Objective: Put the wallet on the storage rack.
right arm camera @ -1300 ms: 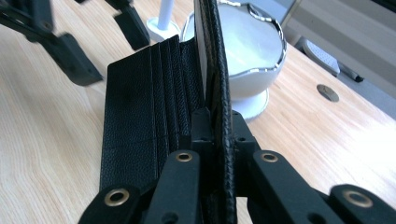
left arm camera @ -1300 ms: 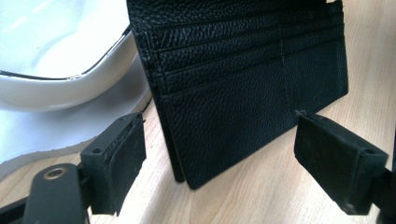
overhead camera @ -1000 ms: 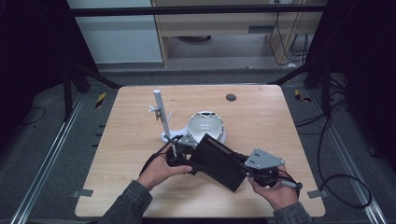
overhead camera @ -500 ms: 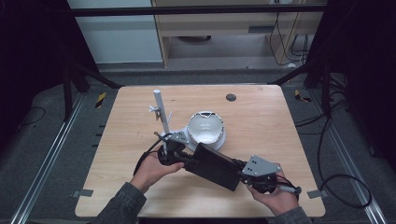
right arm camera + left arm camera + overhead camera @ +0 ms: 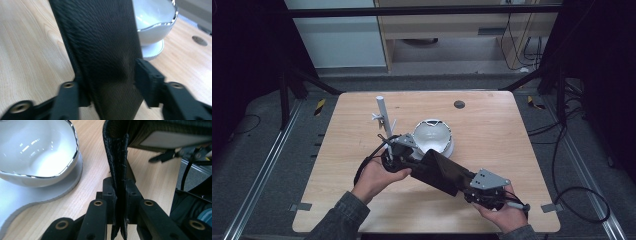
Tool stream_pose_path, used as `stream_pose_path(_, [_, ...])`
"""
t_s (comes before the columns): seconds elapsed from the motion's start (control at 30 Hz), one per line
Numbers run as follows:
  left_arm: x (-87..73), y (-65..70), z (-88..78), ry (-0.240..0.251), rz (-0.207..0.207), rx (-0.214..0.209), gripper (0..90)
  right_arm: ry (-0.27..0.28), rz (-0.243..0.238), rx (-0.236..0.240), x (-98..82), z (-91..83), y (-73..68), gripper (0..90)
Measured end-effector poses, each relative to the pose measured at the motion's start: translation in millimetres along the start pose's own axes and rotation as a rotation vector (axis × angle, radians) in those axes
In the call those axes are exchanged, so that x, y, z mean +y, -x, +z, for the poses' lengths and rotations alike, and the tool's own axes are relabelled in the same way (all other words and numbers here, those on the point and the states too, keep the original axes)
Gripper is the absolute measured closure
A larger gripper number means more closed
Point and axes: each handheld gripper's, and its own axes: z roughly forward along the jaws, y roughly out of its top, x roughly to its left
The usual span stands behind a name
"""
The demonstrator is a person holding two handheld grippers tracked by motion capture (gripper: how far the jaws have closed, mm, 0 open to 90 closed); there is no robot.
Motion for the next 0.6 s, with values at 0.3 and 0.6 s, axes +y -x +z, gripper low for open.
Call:
stream_pose_path(0.3, [16.2, -1.4, -20.5, -0.018, 0.024, 0.058, 82.1, -0.057, 0.097, 0.026, -27.9, 12.5, 5.2, 12.3])
stream_pose_path(0.6, [29.1, 5.6, -44.8, -0.008, 0.038, 0.088, 82.0, -0.126, 0.247, -0.068, -52.1, 17.4, 27.0, 9.9])
